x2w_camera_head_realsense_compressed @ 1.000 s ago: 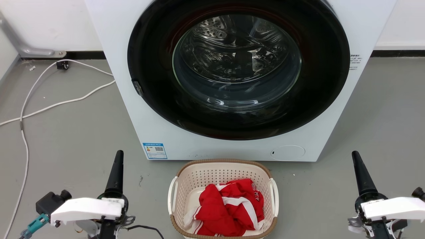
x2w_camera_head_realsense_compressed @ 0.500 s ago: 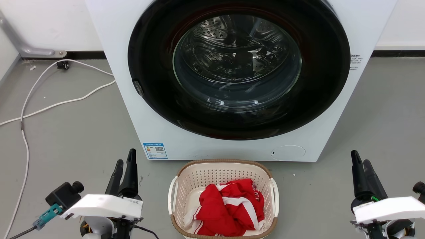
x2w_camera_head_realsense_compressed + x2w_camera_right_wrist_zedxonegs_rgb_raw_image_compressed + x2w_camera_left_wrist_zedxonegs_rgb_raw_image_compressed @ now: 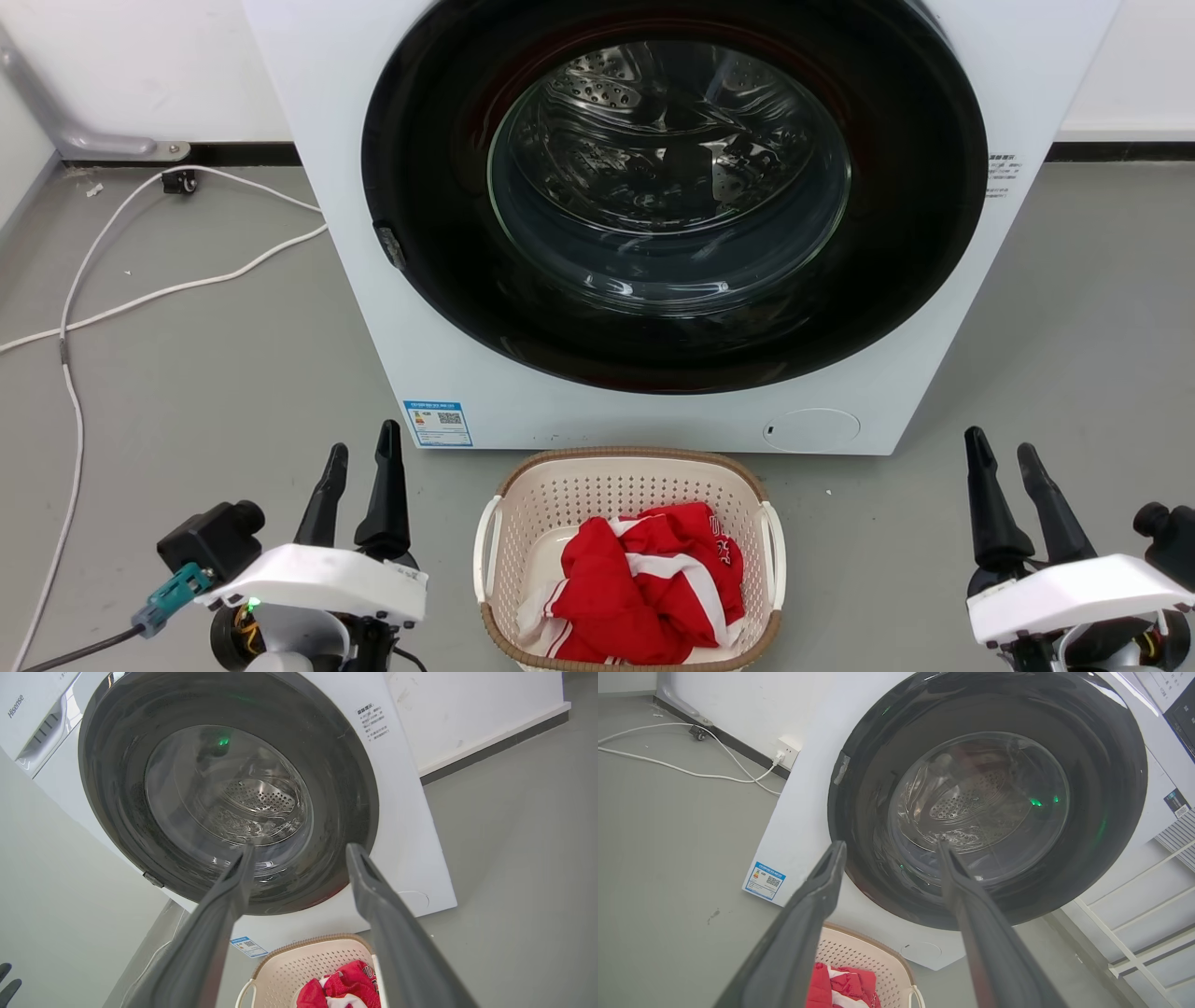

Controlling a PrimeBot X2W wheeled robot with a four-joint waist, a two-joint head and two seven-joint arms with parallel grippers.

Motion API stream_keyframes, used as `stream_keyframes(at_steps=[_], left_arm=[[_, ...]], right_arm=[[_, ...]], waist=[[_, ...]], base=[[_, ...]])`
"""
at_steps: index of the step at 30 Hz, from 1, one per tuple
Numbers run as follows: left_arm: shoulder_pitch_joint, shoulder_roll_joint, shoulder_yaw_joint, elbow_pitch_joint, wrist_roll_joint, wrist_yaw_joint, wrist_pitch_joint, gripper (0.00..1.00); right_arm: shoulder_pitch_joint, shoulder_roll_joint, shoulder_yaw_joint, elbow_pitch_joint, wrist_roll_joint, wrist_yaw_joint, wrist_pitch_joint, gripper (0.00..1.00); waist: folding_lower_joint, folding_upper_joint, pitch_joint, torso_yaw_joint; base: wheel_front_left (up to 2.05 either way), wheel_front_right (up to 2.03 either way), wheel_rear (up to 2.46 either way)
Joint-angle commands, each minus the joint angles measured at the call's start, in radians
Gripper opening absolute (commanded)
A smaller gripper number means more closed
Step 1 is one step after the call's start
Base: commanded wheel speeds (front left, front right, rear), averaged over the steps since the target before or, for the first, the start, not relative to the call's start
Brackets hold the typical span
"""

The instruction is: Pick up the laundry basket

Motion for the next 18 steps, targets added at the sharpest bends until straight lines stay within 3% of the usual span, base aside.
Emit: stream_keyframes(at_steps=[1,18], left_arm=[[-0.023,0.003,-0.007,-0.009,0.037,0.004,-0.011,1.0],[-0.027,0.023,-0.05,0.007,0.251,0.031,-0.058,1.0]], right_arm=[[0.001,0.0,0.001,-0.02,-0.038,0.0,-0.007,1.0],[0.023,0.001,-0.003,-0.046,-0.266,0.0,-0.014,1.0]], waist=[[0.0,0.0,0.0,0.0],[0.0,0.0,-0.005,0.001]], base=[[0.0,0.0,0.0],[0.0,0.0,0.0]])
